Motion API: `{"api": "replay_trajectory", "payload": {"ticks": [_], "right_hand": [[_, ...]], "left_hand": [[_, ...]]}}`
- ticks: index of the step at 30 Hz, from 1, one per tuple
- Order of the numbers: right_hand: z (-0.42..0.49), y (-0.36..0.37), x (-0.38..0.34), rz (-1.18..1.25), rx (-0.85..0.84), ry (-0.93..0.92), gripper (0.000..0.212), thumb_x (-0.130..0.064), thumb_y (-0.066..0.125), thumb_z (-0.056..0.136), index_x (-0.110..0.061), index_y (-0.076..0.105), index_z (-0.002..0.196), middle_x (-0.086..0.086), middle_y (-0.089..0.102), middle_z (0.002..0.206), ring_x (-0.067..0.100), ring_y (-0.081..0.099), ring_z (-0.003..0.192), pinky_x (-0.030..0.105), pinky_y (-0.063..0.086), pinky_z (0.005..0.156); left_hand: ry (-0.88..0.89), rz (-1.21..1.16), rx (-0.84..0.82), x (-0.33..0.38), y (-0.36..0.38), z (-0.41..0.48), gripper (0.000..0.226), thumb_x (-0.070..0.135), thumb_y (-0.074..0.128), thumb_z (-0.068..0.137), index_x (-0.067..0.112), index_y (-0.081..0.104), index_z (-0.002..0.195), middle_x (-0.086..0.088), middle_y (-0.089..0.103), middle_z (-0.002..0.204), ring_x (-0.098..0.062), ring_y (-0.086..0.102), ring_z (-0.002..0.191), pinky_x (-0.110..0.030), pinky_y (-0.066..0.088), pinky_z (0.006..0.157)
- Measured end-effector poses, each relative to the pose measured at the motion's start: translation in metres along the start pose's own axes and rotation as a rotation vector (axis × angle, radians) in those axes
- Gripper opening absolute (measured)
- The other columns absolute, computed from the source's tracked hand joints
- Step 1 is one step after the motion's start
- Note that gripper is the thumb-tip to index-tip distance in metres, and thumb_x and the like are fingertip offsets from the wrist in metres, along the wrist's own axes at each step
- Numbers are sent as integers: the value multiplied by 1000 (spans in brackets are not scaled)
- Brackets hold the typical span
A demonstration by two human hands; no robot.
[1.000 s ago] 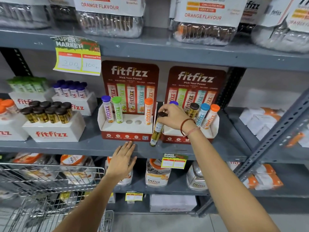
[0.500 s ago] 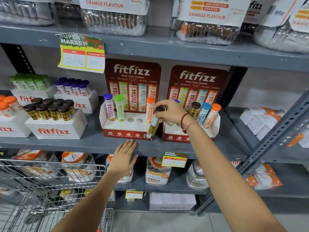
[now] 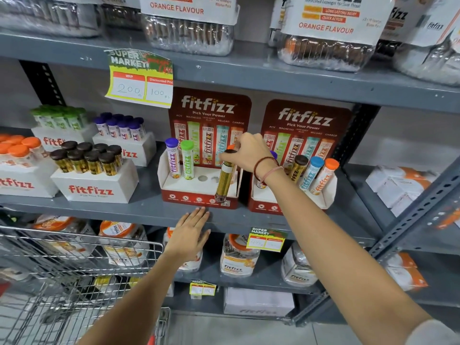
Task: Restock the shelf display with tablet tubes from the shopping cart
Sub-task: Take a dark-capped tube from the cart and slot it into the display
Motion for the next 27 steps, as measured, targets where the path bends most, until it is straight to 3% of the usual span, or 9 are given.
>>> {"api": "replay_trajectory", "payload": {"ticks": [3, 6, 8, 11, 13, 17, 21, 24, 27], "right_hand": [[9, 2, -2, 30, 47, 11, 47, -35, 72, 74, -23, 33, 50, -9, 37, 54, 5, 38, 48, 18, 26, 43], [17, 10, -7, 35, 21, 13, 35, -28, 70, 76, -18, 42, 57, -5, 46, 61, 14, 49, 60, 24, 39, 51], [21, 15, -9, 55, -4, 6, 19, -24, 68, 77, -8, 58, 77, 6, 61, 78, 20, 58, 71, 31, 49, 61], [27, 21, -9, 109, -34, 11, 33, -22, 65, 79, -7, 63, 109, 15, 64, 99, 30, 68, 87, 35, 58, 70], [30, 27, -10, 183, -88, 20, 32, -19, 63, 83, -11, 64, 115, 13, 63, 104, 26, 71, 83, 32, 58, 73], [37, 39, -10, 341, -194, 81, 22, -11, 66, 81, -11, 69, 103, 2, 64, 94, -1, 61, 41, 18, 57, 62], [39, 47, -11, 333, -260, 94, 40, -9, 69, 73, -7, 64, 112, 8, 63, 94, 11, 62, 65, 21, 57, 65], [39, 43, -17, 241, -234, 38, 40, -9, 67, 75, -5, 62, 114, 9, 62, 87, 7, 56, 62, 13, 53, 50], [42, 34, -20, 99, -128, -4, 15, -19, 63, 79, -4, 63, 80, 6, 56, 79, 8, 44, 62, 21, 38, 48]], "left_hand": [[-14, 26, -11, -9, -2, -2, 63, 44, 24, 90, 5, 46, 133, -13, 45, 139, -27, 39, 129, -45, 26, 107], [-36, 36, 0, -23, -8, -7, 64, 45, 23, 90, 5, 44, 134, -12, 43, 140, -27, 37, 131, -44, 23, 108], [-46, 32, 14, -30, -14, -11, 65, 46, 21, 89, 5, 42, 135, -12, 41, 142, -27, 35, 132, -43, 20, 108], [-43, 19, 24, -33, -20, -15, 64, 45, 23, 89, 4, 45, 133, -14, 45, 139, -29, 39, 129, -45, 21, 107], [-40, 19, 18, -33, -20, -15, 62, 44, 24, 90, 4, 47, 132, -14, 48, 136, -30, 42, 127, -47, 22, 105], [-58, 18, 16, -34, -17, -16, 60, 43, 25, 91, 5, 48, 131, -13, 49, 136, -28, 42, 127, -47, 20, 105], [-45, 25, 16, -34, -16, -16, 65, 49, 18, 94, 5, 50, 130, -12, 52, 134, -28, 45, 124, -48, 22, 104], [-44, 32, 23, -34, -17, -16, 59, 44, 25, 92, 5, 50, 130, -13, 52, 133, -28, 45, 124, -48, 21, 103], [-40, 37, 38, -33, -19, -16, 57, 40, 28, 91, 5, 50, 129, -13, 52, 133, -29, 46, 124, -49, 22, 103]]}}
Point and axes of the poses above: each hand's wrist, its own z-axis towards the middle knuckle, its own y-axis out of the palm, x = y × z, the point moved 10 cm from there along z, towards the middle knuckle
